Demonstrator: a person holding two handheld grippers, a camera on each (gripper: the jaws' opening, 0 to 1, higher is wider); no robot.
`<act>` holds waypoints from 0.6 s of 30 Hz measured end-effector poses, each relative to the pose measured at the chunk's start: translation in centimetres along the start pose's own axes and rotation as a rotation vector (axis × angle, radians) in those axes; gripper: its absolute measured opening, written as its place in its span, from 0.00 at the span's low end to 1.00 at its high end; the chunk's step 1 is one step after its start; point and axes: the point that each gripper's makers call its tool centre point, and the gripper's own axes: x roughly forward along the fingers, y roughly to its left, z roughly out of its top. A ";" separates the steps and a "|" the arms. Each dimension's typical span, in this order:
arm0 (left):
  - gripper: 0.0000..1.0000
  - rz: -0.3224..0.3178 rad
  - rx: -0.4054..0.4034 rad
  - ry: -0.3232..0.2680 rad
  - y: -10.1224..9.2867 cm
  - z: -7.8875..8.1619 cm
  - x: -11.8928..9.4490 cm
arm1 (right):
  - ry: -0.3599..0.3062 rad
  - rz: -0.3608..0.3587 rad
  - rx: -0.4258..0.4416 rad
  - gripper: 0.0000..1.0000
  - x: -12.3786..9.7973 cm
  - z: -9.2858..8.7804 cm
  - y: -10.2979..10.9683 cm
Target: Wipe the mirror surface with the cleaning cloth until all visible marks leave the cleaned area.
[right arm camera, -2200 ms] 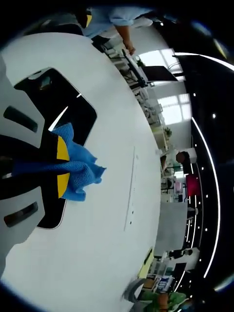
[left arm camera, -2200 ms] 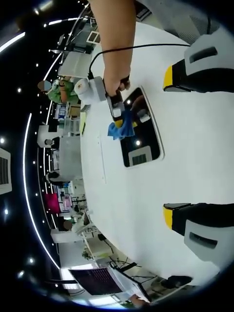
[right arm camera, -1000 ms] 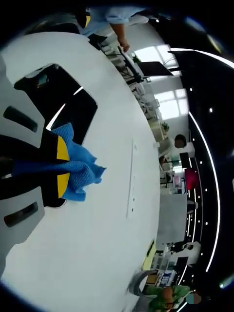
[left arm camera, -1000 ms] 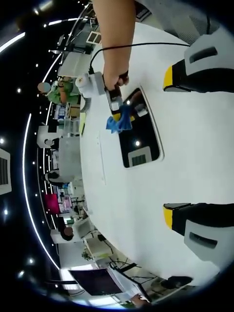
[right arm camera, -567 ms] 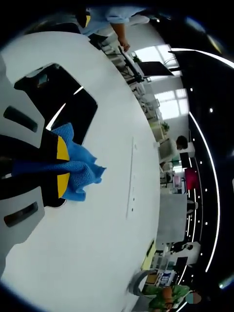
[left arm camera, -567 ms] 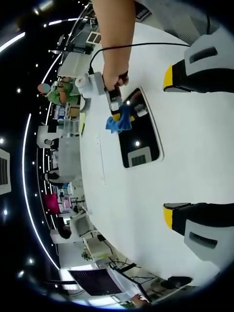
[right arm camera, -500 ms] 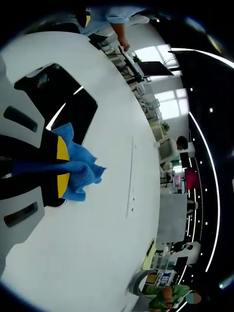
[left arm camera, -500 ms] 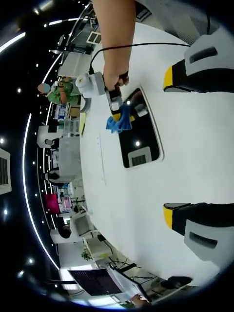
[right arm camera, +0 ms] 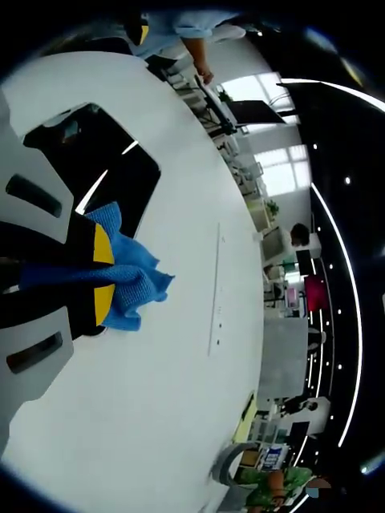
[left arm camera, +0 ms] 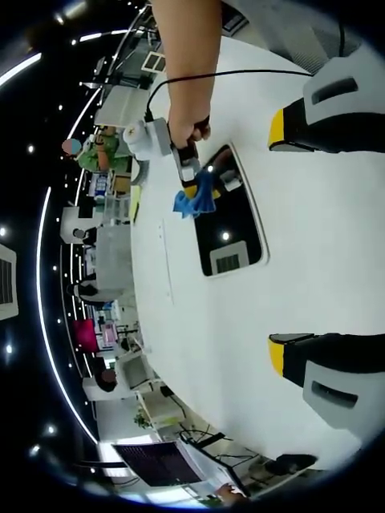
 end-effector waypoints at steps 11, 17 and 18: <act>0.94 -0.001 0.004 0.002 -0.1 0.0 0.0 | 0.004 -0.019 0.008 0.03 -0.7 -0.3 -1.5; 0.94 -0.004 0.007 0.004 -0.2 0.0 -0.1 | 0.006 -0.026 0.008 0.03 -1.3 -0.5 -1.9; 0.94 -0.004 0.006 0.004 -0.2 -0.1 -0.1 | 0.006 -0.026 0.008 0.03 -1.3 -0.6 -1.9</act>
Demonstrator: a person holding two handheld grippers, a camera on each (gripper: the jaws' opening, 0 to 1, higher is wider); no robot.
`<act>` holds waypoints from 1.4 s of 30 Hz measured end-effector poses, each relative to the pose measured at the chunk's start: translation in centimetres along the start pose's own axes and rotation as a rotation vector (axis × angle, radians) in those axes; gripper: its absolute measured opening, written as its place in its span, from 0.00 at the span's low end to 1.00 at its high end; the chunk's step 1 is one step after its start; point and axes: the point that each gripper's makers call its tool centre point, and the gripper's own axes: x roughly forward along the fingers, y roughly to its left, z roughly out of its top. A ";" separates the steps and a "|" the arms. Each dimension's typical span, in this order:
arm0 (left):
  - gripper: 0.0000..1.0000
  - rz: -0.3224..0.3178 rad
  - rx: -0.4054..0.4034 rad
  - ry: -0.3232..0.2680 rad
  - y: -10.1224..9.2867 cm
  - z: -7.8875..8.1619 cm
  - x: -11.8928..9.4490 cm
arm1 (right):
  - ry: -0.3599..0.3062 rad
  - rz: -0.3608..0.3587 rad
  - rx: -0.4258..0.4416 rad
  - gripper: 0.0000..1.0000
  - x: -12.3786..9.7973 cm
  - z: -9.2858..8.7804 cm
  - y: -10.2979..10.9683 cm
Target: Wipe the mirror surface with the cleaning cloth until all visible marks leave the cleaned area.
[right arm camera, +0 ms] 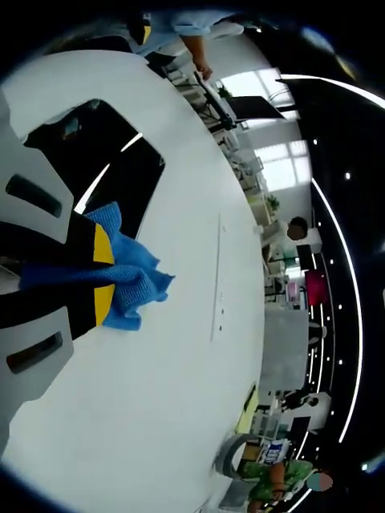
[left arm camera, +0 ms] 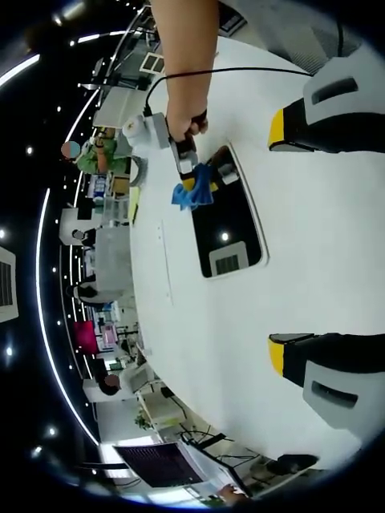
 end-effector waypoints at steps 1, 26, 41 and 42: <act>0.94 -0.001 -0.001 -0.002 0.0 0.0 0.0 | 0.000 0.000 0.000 0.03 0.0 0.0 0.1; 0.94 0.001 0.006 -0.002 -0.1 0.0 0.1 | 0.000 -0.004 -0.002 0.03 -0.3 -0.3 -0.3; 0.94 -0.003 0.016 -0.004 -0.2 0.2 0.1 | 0.005 0.001 0.002 0.03 -1.5 -1.0 -0.1; 0.94 -0.002 0.018 -0.002 -0.2 0.1 0.1 | 0.006 0.002 0.001 0.03 -1.7 -1.1 0.0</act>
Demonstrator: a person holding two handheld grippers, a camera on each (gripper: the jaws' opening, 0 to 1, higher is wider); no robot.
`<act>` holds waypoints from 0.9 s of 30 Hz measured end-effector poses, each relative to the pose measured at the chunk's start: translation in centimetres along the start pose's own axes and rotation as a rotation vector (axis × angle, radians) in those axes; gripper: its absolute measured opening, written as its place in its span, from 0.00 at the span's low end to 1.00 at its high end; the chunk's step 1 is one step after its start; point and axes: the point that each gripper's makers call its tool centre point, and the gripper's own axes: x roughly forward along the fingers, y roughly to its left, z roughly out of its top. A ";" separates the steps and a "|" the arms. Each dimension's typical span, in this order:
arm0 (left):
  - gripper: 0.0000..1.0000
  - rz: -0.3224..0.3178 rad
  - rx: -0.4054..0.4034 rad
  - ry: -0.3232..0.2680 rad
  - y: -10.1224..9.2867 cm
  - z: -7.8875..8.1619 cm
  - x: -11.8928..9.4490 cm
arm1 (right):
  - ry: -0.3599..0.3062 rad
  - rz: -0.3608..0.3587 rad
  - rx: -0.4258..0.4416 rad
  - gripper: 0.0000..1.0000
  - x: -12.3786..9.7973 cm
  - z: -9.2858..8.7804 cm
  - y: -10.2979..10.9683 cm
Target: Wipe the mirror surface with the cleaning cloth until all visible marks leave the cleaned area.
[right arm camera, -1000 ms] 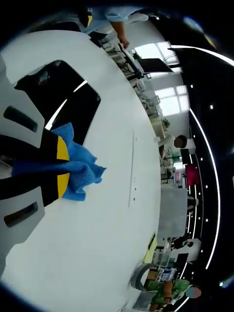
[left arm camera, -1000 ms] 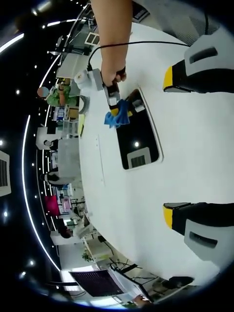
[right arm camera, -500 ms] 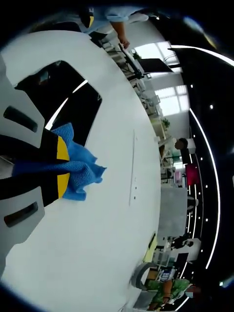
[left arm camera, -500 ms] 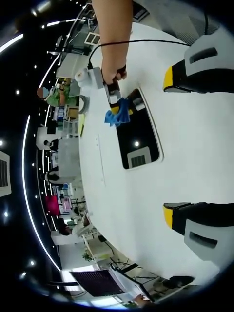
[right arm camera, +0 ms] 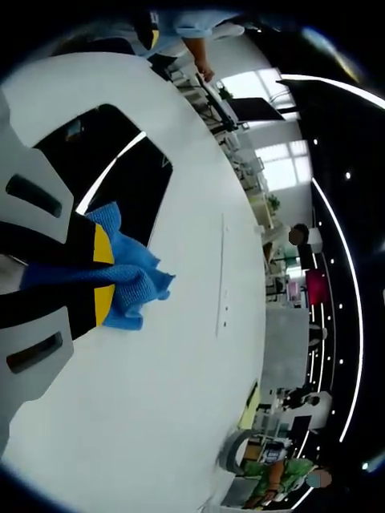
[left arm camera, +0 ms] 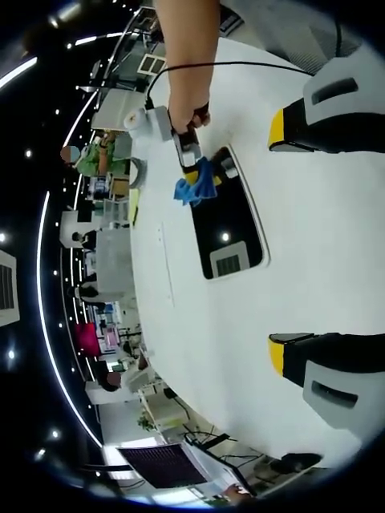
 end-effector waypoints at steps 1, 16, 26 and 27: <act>0.94 -0.001 -0.001 -0.001 0.0 0.0 0.0 | 0.001 0.001 0.001 0.03 -0.1 0.0 0.0; 0.94 -0.004 0.005 -0.003 0.1 0.0 0.2 | -0.001 0.008 0.003 0.03 -0.4 -0.4 -0.1; 0.94 0.000 0.002 -0.001 0.2 -0.1 0.2 | -0.001 0.008 0.005 0.03 -0.7 -0.5 0.2; 0.94 0.000 0.002 -0.002 0.2 0.0 0.2 | -0.001 0.009 0.006 0.03 -0.7 -0.5 0.2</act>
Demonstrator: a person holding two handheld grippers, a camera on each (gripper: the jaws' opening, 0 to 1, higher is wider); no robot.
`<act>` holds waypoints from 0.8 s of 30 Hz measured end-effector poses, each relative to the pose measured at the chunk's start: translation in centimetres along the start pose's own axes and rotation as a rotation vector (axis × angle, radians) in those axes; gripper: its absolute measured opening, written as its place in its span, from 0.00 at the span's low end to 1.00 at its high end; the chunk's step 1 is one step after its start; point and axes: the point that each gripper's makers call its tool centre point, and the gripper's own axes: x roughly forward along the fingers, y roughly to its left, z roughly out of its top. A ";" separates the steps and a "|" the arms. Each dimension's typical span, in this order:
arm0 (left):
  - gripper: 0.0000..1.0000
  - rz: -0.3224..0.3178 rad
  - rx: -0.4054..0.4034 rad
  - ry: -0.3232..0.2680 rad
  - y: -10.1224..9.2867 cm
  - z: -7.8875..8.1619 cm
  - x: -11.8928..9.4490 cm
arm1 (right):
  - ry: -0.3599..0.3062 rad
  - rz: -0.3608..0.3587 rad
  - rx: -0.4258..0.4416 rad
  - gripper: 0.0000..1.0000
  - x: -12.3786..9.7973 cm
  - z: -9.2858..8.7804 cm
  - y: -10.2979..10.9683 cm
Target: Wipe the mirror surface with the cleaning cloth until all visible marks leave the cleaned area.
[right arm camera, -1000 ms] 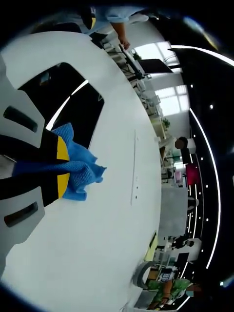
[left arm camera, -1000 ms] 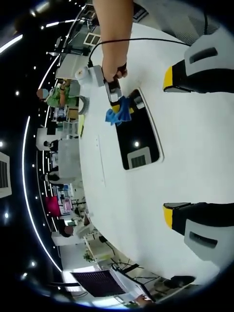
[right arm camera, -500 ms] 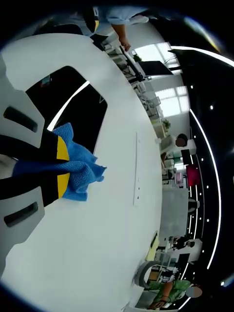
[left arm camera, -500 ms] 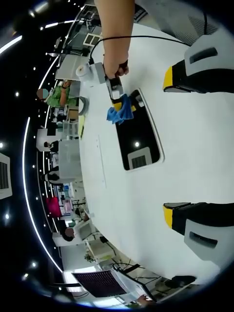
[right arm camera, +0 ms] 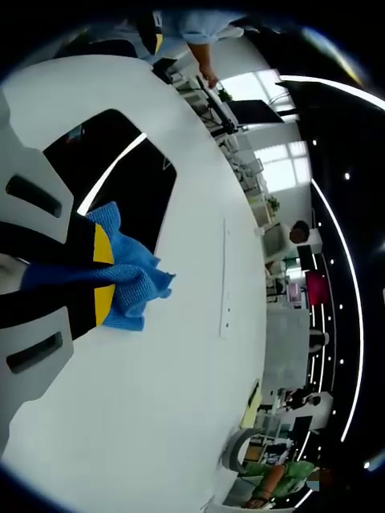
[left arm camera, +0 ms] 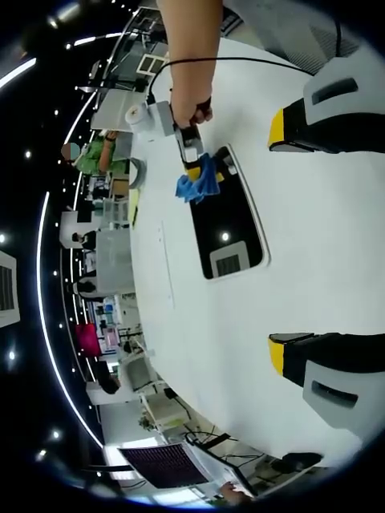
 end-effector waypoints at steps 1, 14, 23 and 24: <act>0.94 0.000 0.000 0.000 0.0 0.0 0.0 | 0.000 0.001 0.001 0.03 0.0 0.0 0.0; 0.94 -0.003 -0.003 -0.006 -0.1 0.1 -0.1 | 0.014 0.028 0.010 0.03 0.2 -0.2 1.5; 0.94 0.001 -0.007 -0.010 0.0 0.2 -0.2 | 0.024 0.065 -0.005 0.03 1.3 0.1 3.8; 0.94 0.001 -0.009 -0.010 0.0 0.2 -0.2 | 0.024 0.069 -0.007 0.03 1.4 0.2 4.1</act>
